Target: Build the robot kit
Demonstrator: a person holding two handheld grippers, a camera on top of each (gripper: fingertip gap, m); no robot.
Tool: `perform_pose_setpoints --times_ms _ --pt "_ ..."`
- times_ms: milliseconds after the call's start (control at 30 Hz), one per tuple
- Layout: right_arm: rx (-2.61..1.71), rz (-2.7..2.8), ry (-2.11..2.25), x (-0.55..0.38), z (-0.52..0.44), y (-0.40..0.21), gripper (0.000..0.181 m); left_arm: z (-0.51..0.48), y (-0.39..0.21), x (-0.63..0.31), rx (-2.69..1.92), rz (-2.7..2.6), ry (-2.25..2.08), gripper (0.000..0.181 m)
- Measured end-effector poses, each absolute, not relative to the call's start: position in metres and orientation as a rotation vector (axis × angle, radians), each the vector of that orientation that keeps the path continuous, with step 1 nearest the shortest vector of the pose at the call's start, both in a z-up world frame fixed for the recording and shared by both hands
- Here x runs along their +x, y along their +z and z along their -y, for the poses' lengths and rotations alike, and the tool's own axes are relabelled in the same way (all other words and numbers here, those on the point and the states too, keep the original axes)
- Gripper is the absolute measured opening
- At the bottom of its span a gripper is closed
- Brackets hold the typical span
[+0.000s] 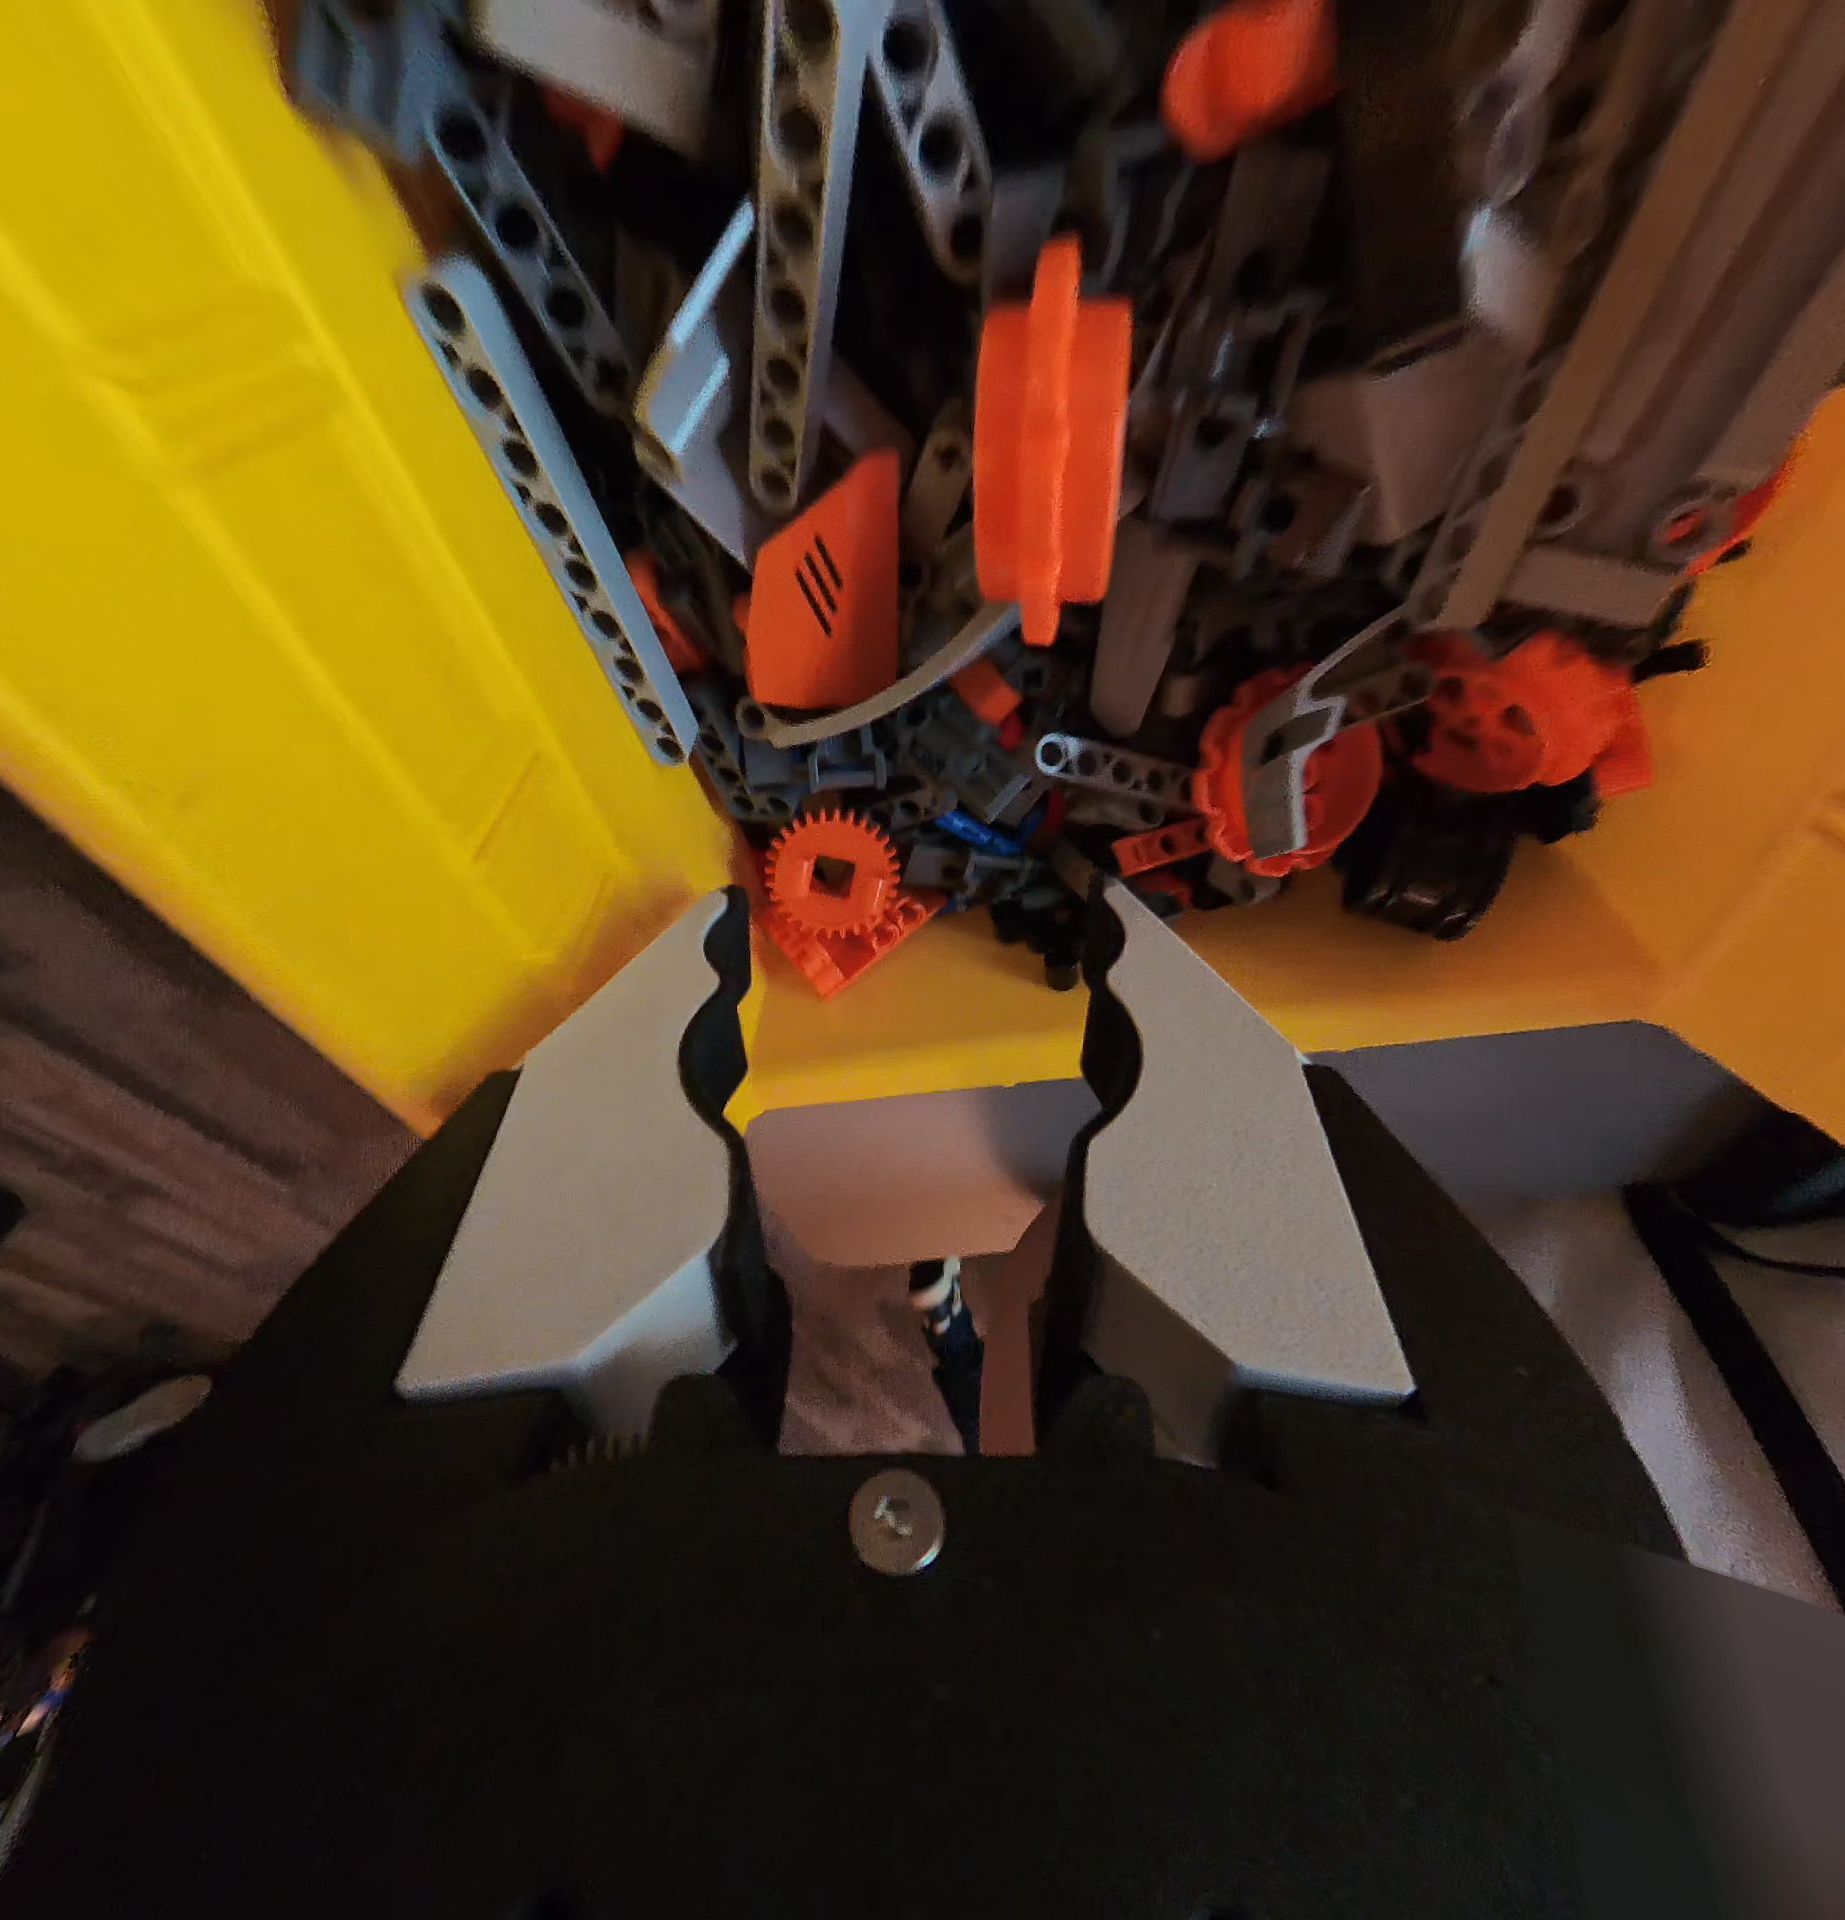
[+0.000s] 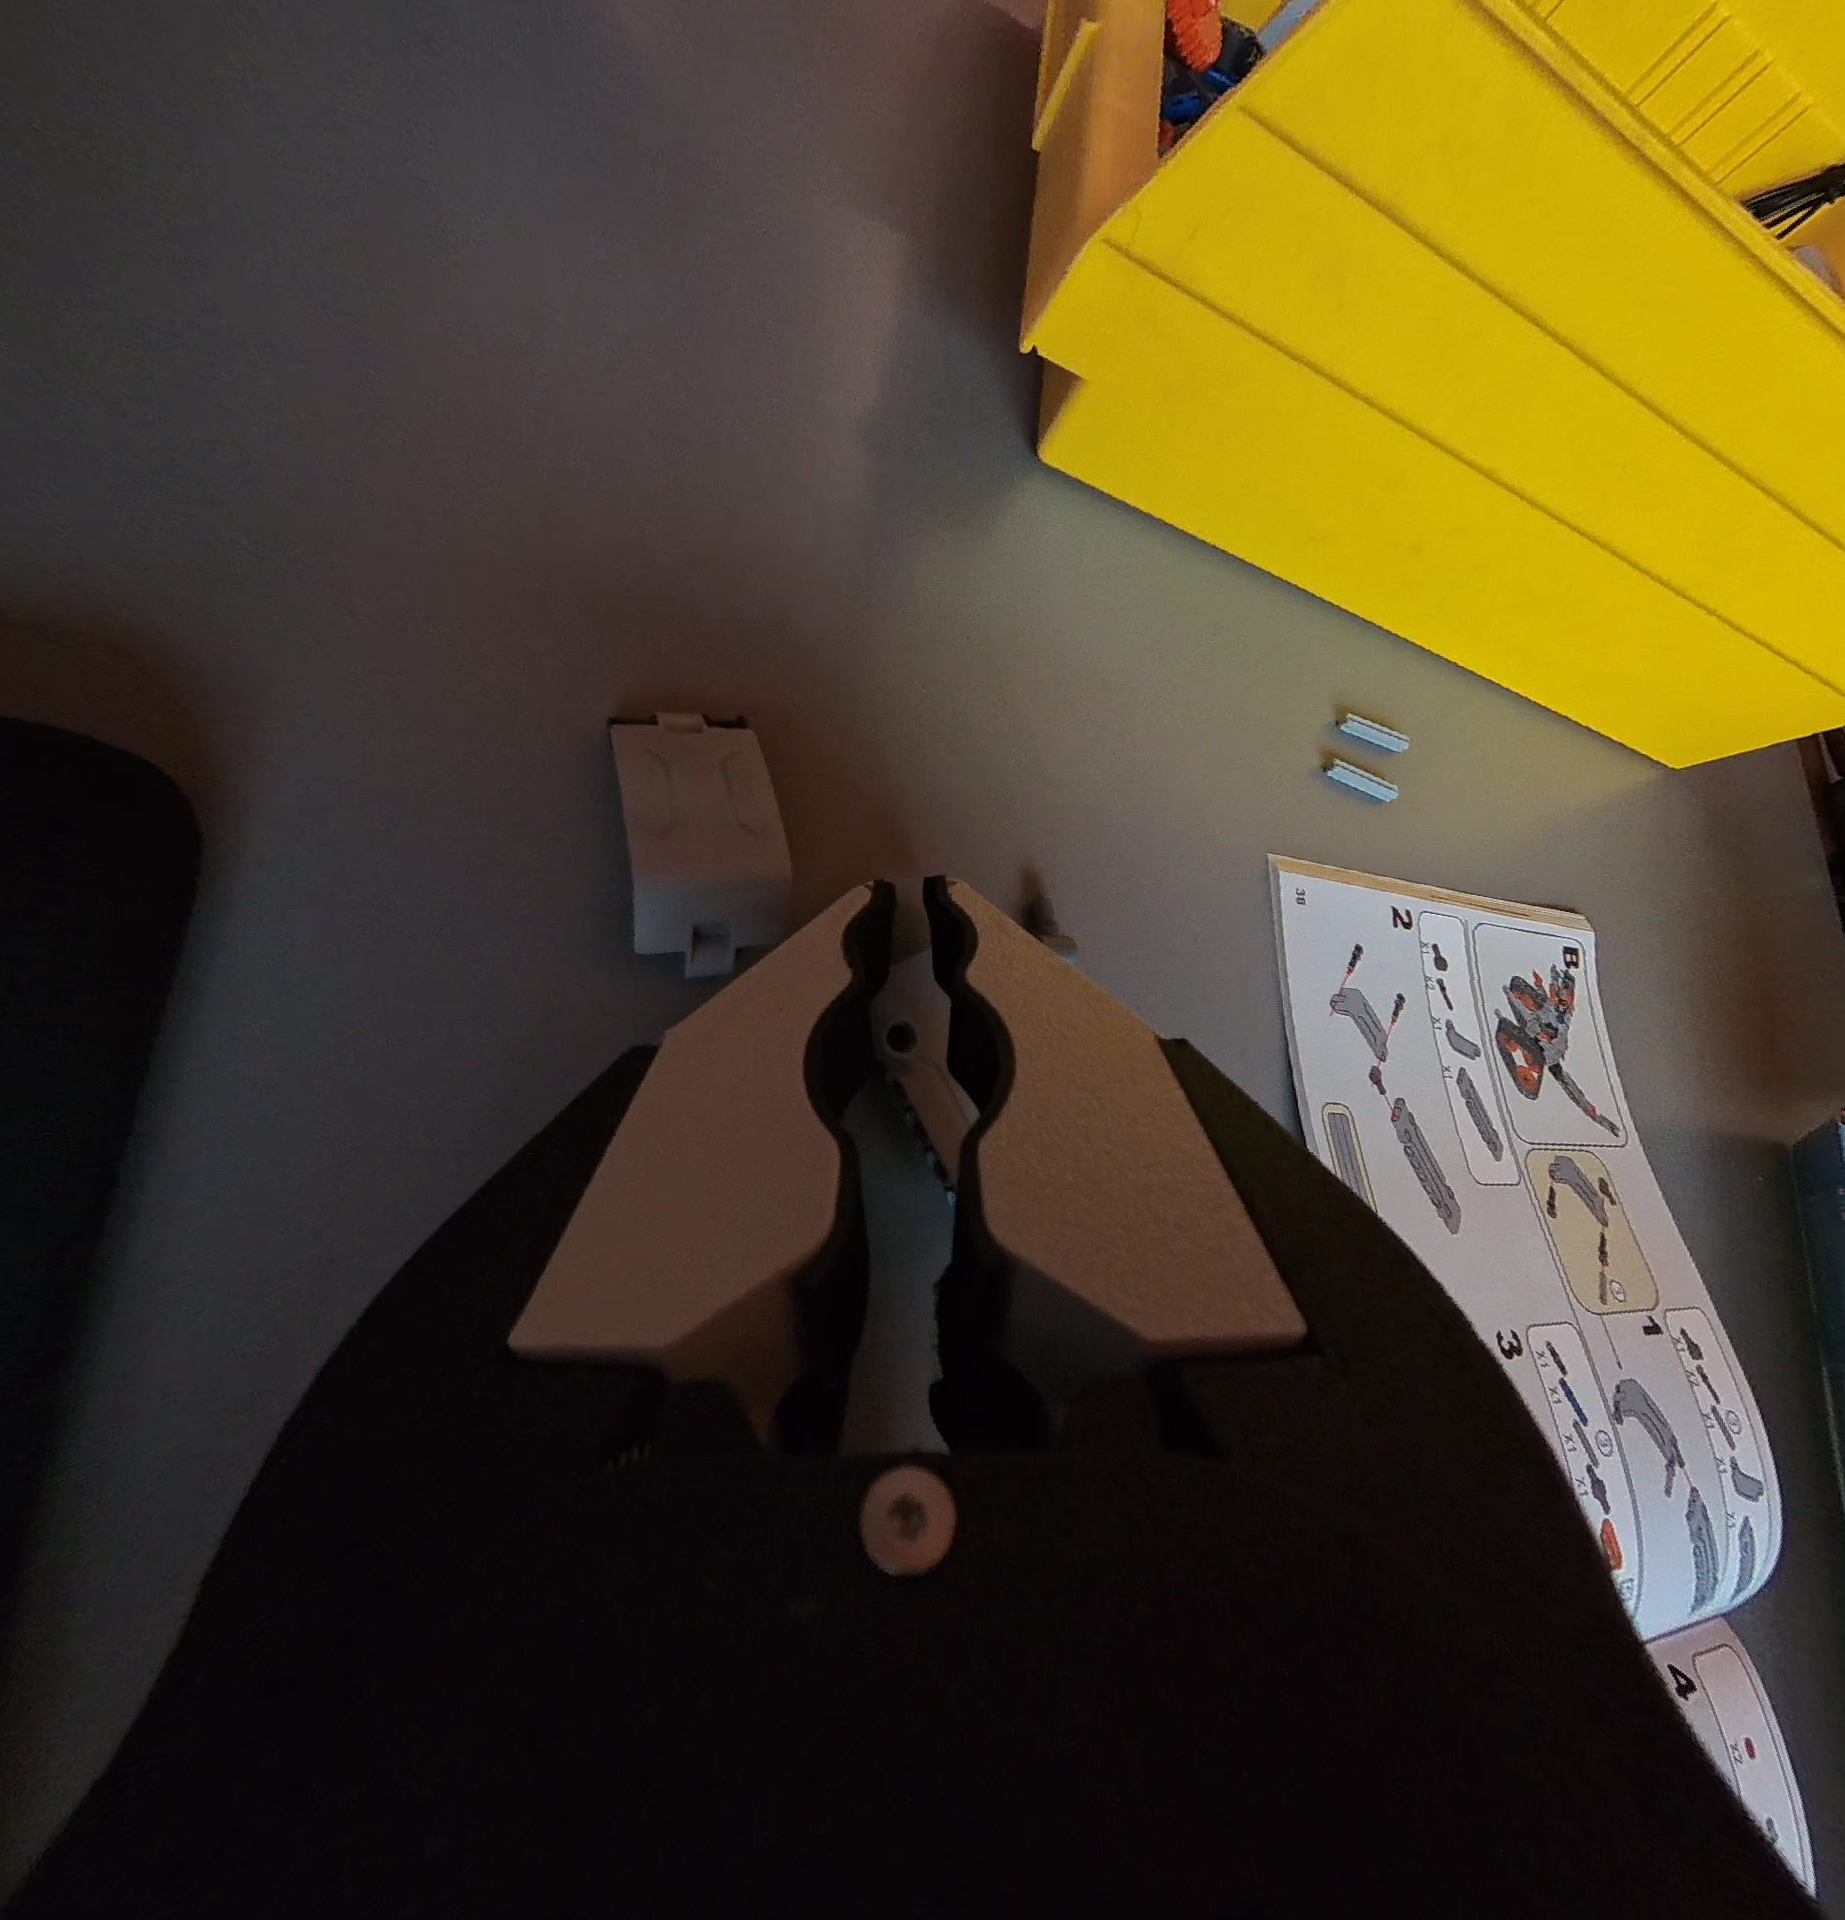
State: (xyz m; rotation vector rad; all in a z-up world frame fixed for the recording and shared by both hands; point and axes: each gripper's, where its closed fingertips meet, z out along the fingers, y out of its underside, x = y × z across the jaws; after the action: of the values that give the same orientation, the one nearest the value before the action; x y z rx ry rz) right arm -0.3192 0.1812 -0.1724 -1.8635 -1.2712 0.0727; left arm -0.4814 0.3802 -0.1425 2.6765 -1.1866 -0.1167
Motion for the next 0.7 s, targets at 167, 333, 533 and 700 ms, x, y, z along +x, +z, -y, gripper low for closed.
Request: perform_pose_setpoints --times_ms 167,333,533,700 --pt "-1.859 1.275 0.075 -0.32 -0.181 -0.172 0.006 -0.376 -0.157 -0.491 2.594 1.129 -0.155 0.059" --pt "-1.858 1.276 0.075 -0.32 -0.181 -0.172 0.006 -0.364 -0.171 -0.496 2.47 1.104 -0.173 0.056" --pt "-1.854 1.285 0.069 -0.32 -0.18 -0.172 0.006 -0.368 -0.17 -0.492 2.459 1.164 -0.179 0.048" --pt "-1.853 1.286 0.069 -0.321 -0.18 -0.173 0.006 -0.375 -0.162 -0.469 2.527 1.235 -0.049 0.0"
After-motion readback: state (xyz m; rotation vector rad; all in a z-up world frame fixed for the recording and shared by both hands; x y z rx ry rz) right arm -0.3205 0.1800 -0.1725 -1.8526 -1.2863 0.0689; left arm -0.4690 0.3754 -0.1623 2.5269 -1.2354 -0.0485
